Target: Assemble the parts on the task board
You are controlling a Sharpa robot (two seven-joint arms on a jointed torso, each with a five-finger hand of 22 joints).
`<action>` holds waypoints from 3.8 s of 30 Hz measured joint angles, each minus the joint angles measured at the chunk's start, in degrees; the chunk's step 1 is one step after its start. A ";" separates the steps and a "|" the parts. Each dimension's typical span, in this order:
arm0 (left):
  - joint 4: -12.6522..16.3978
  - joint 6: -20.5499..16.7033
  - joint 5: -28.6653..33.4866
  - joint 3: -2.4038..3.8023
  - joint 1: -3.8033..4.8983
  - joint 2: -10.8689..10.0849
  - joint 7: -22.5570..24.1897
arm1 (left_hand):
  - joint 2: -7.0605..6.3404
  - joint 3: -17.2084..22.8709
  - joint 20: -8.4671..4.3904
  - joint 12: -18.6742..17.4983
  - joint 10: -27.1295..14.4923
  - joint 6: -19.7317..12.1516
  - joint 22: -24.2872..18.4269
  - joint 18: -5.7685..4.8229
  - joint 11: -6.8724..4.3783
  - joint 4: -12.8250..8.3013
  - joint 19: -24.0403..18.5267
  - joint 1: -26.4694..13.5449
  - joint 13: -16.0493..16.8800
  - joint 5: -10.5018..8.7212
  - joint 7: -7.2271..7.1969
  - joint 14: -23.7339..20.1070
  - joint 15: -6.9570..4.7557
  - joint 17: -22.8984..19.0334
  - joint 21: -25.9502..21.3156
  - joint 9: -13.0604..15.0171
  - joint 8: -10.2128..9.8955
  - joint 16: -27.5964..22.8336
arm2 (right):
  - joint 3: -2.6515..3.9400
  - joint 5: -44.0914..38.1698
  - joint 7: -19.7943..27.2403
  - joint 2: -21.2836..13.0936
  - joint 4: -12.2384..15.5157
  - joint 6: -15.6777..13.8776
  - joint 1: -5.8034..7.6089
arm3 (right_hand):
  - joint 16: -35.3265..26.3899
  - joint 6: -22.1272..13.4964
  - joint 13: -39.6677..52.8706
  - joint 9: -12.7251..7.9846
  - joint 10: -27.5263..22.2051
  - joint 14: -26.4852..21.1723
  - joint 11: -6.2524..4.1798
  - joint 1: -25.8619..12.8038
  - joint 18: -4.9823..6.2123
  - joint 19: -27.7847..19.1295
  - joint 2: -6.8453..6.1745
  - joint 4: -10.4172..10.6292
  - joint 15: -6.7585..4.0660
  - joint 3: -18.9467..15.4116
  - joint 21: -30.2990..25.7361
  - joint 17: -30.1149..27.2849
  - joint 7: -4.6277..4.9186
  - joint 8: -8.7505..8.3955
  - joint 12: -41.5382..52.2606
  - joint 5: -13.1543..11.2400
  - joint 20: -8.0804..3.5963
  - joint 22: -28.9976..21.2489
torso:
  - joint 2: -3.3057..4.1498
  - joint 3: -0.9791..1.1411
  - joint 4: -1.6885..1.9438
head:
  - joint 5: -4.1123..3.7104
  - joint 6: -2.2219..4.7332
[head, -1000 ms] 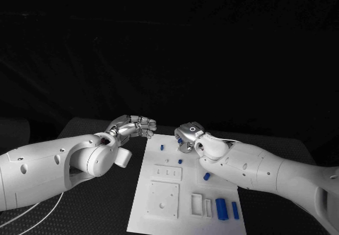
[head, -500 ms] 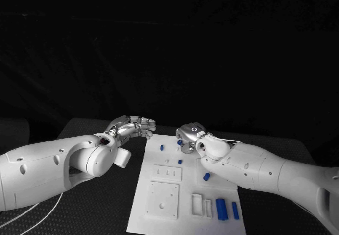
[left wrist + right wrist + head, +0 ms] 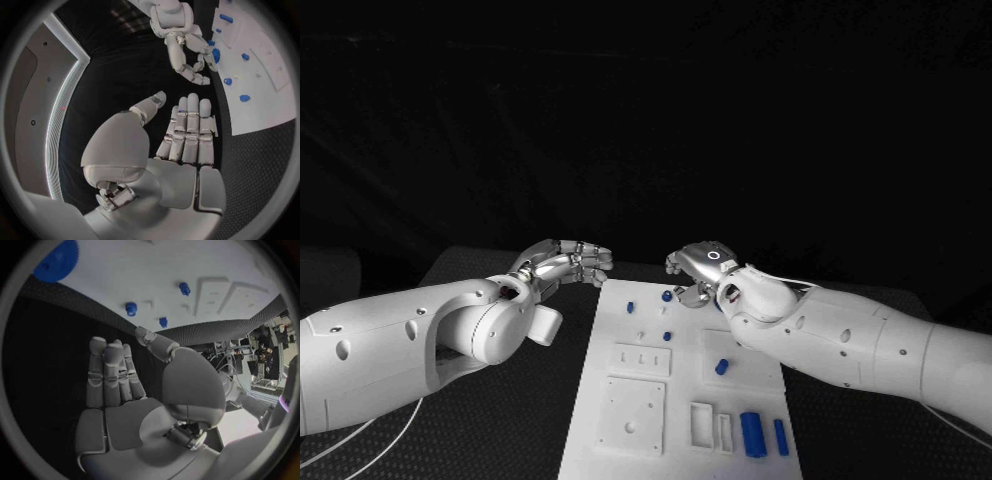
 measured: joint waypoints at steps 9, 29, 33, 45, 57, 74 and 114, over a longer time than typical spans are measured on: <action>-1.47 0.54 0.00 0.01 0.14 -0.03 0.19 | 0.49 0.16 0.20 0.49 1.46 0.00 -0.01 -0.02 -0.60 -0.49 -0.20 -0.49 0.75 -0.23 0.00 0.00 0.00 0.29 0.23 0.45 0.00 -0.21 | 0.84 3.59 1.03 -8.23 5.77 0.73 1.62 | 0.00 -0.30 0.14 0.00 1.29 0.03 -0.61 -0.98 0.00 0.13 -1.42 1.27 -0.03 -0.95 0.00 -0.16 0.30 0.00 0.39 0.00 -0.11 0.00 | -0.53 0.30 -1.18 | 0.15 0.56; -1.75 1.39 0.00 -0.28 0.11 0.31 0.28 | 0.27 0.33 0.20 0.49 1.46 0.00 -0.02 -0.10 -0.60 -0.65 -0.20 -0.72 0.74 -0.23 0.00 0.00 0.00 0.39 0.23 0.60 -0.22 -0.21 | 0.73 6.96 2.72 -6.45 -3.23 9.05 -0.55 | 0.00 -3.26 -0.39 -0.35 -1.24 -0.37 0.45 -3.46 -0.04 -0.95 -1.46 0.74 0.37 -5.70 0.01 -0.45 0.37 -1.13 -0.34 0.00 -0.10 0.00 | -1.16 1.14 -2.71 | -0.01 0.41; -1.81 1.50 0.00 -0.32 0.08 0.38 0.28 | 0.27 0.33 0.20 0.49 1.46 0.00 -0.02 -0.13 -0.60 -0.65 -0.20 -0.72 0.74 -0.23 0.00 0.00 0.00 0.39 0.23 0.60 -0.22 -0.21 | 0.71 6.87 2.91 -5.94 -4.17 10.31 -1.39 | 0.00 -3.80 -0.31 -0.35 -1.09 -0.52 0.31 -4.11 -0.04 -1.00 -1.57 0.58 0.28 -6.84 0.01 -0.53 0.07 -1.13 0.04 0.00 -0.05 0.00 | -1.10 1.14 -2.55 | -0.10 0.14; -1.91 1.62 0.00 -0.34 0.07 0.47 0.28 | 0.27 0.33 0.20 0.49 1.45 0.00 -0.03 -0.38 -0.60 -0.65 -0.20 -0.71 0.79 -0.23 0.00 0.00 0.00 0.44 0.22 0.65 -0.22 -0.22 | 0.71 6.46 3.71 -5.39 -5.20 11.65 -1.93 | 1.81 -3.87 10.42 0.24 9.39 -2.52 -4.22 -4.82 1.02 -1.77 -1.46 0.14 -3.64 -10.11 0.86 0.81 -0.43 -0.49 9.33 -0.01 0.09 -0.03 | -0.71 1.38 -2.27 | -0.15 -0.07; -2.09 1.71 0.00 -0.34 0.04 0.60 0.25 | 0.46 0.47 -0.02 0.49 1.45 0.00 0.01 -0.48 -0.60 -0.80 -0.42 -0.91 0.78 -0.23 0.00 0.00 0.00 0.44 0.22 0.68 -0.22 -0.21 | 0.73 7.02 4.63 -4.53 -7.21 12.35 -1.92 | 7.92 -3.55 42.64 0.03 -3.12 -2.34 -5.92 -4.43 1.41 -0.74 0.44 2.53 -5.49 -8.30 6.20 5.24 -2.00 -0.48 44.61 -0.01 -1.35 -0.03 | -0.70 1.43 -2.16 | -0.12 -0.18; -1.80 1.78 0.00 -0.34 0.04 0.52 0.20 | 0.46 0.48 -0.02 0.49 1.45 0.00 0.00 -0.56 -0.60 -0.80 -0.41 -0.90 0.82 -0.23 0.00 0.00 0.00 0.49 0.22 0.69 -0.22 -0.22 | 0.74 8.67 5.47 -2.96 -9.73 14.13 -1.97 | 10.11 -3.90 46.90 -0.05 -4.82 -2.33 -5.98 -4.73 1.30 -0.93 1.94 3.29 -5.50 -6.45 8.89 7.99 -2.25 -0.79 50.14 -0.01 -1.54 -0.03 | -0.67 1.41 -2.16 | 0.18 -0.27; -1.34 1.81 -0.01 -0.33 0.05 0.27 0.11 | 0.46 0.47 -0.01 0.49 1.45 0.00 0.02 -0.07 -0.60 -0.80 -0.41 -0.90 0.90 -0.23 0.00 0.00 0.00 0.58 0.45 0.80 -0.43 -0.44 | 1.20 6.83 5.86 -1.97 -11.08 15.59 -2.54 | 10.94 -2.76 47.51 0.73 -5.28 -2.72 -5.78 -6.11 0.97 -1.47 6.35 2.89 -5.29 -3.68 11.57 9.95 -3.11 1.87 52.03 -0.02 -1.82 -0.03 | -0.76 1.45 -2.27 | 0.55 -1.05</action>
